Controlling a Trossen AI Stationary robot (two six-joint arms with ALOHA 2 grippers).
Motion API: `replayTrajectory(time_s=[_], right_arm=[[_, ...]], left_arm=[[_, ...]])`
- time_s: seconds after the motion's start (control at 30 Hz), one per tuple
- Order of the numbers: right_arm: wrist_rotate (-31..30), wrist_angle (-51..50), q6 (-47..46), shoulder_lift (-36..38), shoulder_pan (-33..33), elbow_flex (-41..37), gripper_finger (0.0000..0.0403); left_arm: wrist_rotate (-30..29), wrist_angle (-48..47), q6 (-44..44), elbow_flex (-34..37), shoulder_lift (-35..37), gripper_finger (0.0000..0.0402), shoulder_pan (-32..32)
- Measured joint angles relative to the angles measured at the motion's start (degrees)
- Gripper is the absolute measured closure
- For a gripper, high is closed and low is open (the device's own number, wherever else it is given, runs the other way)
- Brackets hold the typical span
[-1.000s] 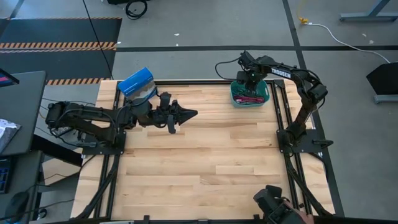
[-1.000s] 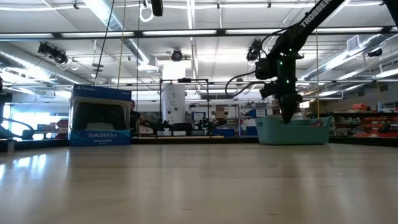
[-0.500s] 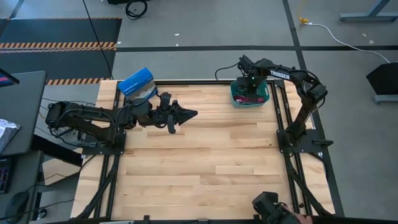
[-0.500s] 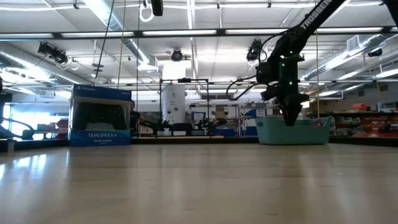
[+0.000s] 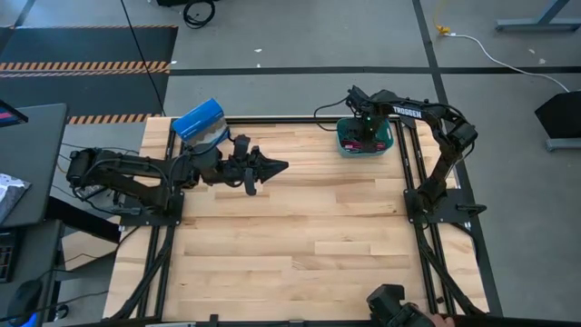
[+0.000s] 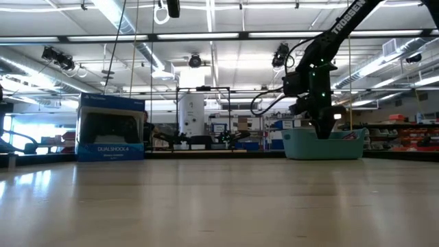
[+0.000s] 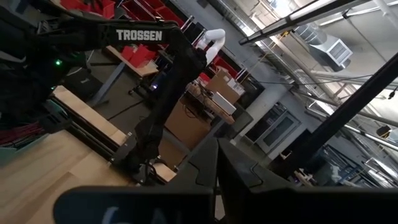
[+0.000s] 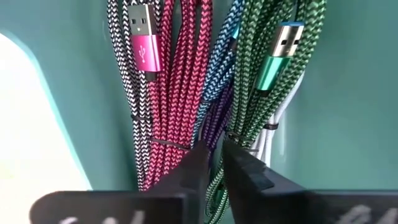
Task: Pick and place USB-C Cables
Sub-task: Move the green bin to the center of the table
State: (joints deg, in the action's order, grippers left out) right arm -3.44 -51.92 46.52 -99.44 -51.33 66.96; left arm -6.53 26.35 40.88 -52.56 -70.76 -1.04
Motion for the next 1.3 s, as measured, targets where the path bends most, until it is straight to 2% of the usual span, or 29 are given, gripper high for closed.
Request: replayTrajectory(time_s=[0.17, 0.33, 0.6, 0.8, 0.9, 1.1, 1.3], right_arm=[[0.17, -0.1, -1.03, 0.0, 0.0, 0.02, 0.0394], [3.06, -1.0, -5.7, 0.0, 1.62, 0.09, 0.0398], [4.09, -2.49, -10.83, 0.34, 9.5, 0.45, 0.0399], [1.58, -9.44, -16.37, 0.59, 12.57, 5.61, 0.0361], [4.58, -11.8, -18.83, 0.67, 12.72, 8.7, 0.0329], [3.76, -8.38, -15.88, 0.18, 13.36, 9.05, 0.0268], [4.83, -5.86, -15.92, 0.07, 14.16, 8.72, 0.0252]], left_arm=[[0.42, 0.0, 0.45, 0.0, 0.0, 0.0386, -0.02], [0.42, -0.02, 0.44, 0.0, 0.0, 0.0386, -0.09], [0.42, 0.0, 0.39, 0.0, 0.0, 0.0386, -0.09], [0.42, 0.02, 0.32, 0.0, 0.0, 0.0386, -0.04], [0.42, 0.0, -0.27, 0.0, 0.0, 0.0386, -0.07], [0.42, 0.03, -1.71, 0.0, 0.0, 0.0386, -0.04], [0.4, 0.06, -2.31, 0.0, 0.0, 0.0386, -0.04]])
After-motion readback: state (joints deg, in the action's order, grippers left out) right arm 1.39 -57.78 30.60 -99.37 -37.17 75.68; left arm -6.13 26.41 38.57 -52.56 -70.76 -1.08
